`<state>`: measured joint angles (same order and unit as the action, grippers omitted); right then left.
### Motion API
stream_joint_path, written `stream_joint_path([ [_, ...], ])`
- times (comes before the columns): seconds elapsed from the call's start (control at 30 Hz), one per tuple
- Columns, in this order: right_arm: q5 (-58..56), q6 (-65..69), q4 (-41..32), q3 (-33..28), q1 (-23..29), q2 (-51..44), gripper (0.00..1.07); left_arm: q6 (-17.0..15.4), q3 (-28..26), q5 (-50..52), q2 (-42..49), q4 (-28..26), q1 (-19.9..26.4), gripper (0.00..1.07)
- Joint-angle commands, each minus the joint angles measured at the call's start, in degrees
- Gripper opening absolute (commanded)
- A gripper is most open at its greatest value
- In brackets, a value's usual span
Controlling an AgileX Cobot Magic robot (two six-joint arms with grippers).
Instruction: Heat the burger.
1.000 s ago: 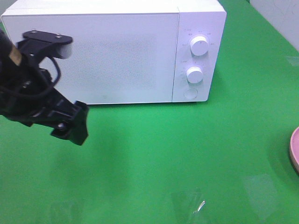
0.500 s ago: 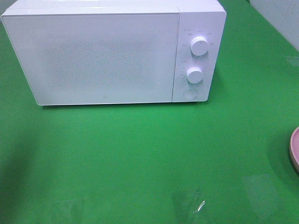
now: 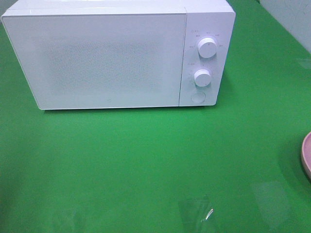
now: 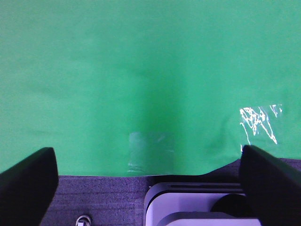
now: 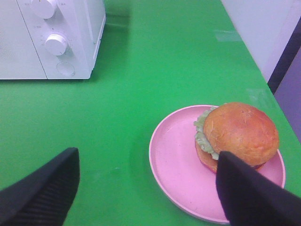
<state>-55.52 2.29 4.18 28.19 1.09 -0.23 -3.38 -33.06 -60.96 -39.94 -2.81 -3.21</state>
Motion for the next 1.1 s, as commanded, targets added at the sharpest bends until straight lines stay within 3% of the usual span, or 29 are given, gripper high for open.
stream_joint_path([
  [0.03,0.40,0.11,-0.11,-0.11,-0.23,-1.55,0.76,0.40,2.52,1.09,3.95,-0.29,0.06,0.99],
  [0.33,0.40,0.11,-0.11,-0.11,-0.23,-1.55,0.76,1.15,3.38,-0.17,13.69,-0.52,0.06,0.99],
  [0.47,0.40,0.11,-0.11,-0.11,-0.23,-1.55,0.76,1.09,3.38,0.23,19.48,-4.18,0.06,0.99],
  [0.63,0.40,0.11,-0.11,-0.11,-0.23,-1.55,0.76,1.09,3.38,0.34,23.49,-4.58,0.29,0.99],
  [0.83,0.40,0.11,-0.11,-0.11,-0.23,-1.55,0.76,1.09,3.38,0.34,35.64,-4.53,3.78,0.99],
  [1.0,0.40,0.11,-0.11,-0.11,-0.23,-1.55,0.76,1.09,3.38,0.34,41.88,-4.64,4.53,0.99],
  [1.1,0.40,0.11,-0.11,-0.11,-0.23,-1.55,0.76,1.09,3.32,0.52,41.20,-4.76,4.53,0.99],
])
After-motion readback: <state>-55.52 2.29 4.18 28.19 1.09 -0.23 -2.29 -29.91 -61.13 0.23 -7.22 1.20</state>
